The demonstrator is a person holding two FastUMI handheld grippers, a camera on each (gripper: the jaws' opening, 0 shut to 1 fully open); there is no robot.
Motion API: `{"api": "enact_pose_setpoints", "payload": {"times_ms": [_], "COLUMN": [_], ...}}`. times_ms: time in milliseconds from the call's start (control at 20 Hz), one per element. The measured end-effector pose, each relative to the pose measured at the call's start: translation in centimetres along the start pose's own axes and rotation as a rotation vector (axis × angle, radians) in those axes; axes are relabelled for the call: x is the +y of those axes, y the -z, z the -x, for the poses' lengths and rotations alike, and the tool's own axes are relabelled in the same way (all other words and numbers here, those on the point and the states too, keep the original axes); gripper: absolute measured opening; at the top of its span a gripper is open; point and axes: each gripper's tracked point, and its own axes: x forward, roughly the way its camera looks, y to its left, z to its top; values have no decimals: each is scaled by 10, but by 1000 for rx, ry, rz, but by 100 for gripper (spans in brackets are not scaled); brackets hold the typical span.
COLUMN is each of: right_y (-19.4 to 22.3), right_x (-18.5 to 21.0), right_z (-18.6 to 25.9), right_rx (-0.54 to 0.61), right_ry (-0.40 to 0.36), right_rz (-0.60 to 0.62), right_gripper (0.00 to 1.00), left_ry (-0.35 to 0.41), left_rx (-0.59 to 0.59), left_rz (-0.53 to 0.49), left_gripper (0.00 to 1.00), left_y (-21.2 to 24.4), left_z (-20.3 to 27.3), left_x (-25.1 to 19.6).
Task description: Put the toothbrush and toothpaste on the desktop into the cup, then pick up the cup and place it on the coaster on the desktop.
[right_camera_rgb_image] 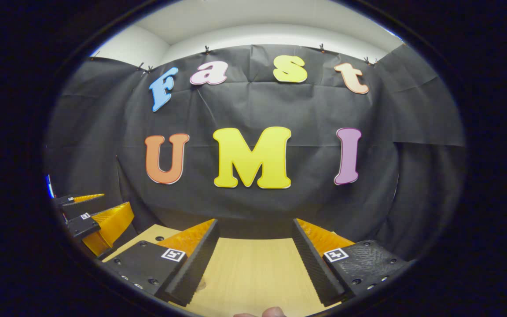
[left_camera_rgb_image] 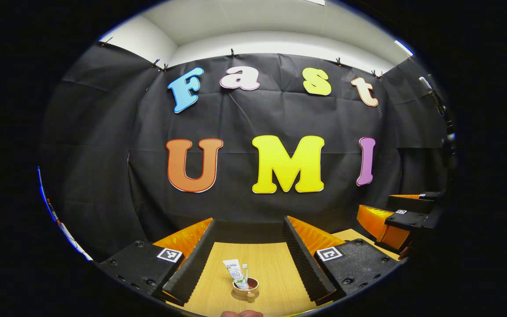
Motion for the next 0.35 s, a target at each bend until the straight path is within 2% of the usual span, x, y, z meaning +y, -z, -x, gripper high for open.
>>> {"api": "enact_pose_setpoints", "payload": {"times_ms": [350], "right_y": [0], "right_x": [7], "right_z": [-2], "right_rx": [4], "right_ry": [-31], "right_rz": [17], "right_gripper": [97], "left_ry": [-12], "left_rx": [14], "left_rz": [15], "left_gripper": [95], "left_y": [3], "left_z": [0], "left_x": [4]}}
